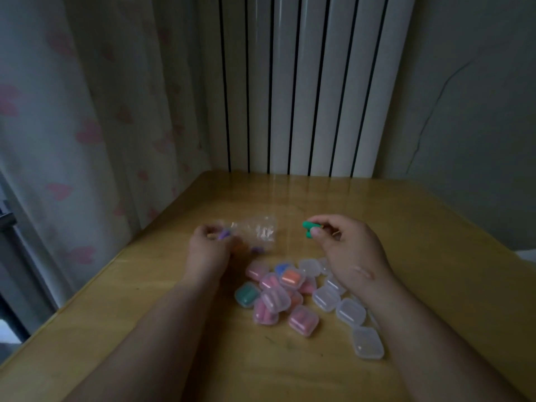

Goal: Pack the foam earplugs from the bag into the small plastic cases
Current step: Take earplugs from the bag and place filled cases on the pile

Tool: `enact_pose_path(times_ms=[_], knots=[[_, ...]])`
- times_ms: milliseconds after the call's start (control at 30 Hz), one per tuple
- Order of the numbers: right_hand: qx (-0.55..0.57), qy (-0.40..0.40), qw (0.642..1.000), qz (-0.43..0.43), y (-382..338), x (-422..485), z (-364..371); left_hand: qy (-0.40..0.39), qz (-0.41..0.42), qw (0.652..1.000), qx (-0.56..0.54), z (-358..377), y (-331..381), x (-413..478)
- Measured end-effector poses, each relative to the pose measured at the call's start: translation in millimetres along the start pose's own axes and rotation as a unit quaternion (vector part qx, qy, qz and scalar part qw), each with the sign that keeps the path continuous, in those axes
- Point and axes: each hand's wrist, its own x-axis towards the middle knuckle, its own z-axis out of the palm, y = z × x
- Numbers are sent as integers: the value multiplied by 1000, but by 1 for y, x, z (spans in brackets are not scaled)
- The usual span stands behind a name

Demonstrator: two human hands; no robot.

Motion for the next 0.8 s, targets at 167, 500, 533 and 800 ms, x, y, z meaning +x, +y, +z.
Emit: enact_pose_path(times_ms=[167, 500, 533, 800], knots=[[18, -36, 999, 30, -6, -2, -3, 25, 89, 929, 359, -1, -2, -5], [115, -120, 975, 145, -15, 2, -12, 15, 248, 945, 213, 0, 26, -44], [127, -121, 974, 145, -13, -1, -12, -37, 261, 951, 161, 4, 29, -52], [239, -113, 951, 160, -1, -15, -9, -245, 198, 947, 57, 24, 23, -76]])
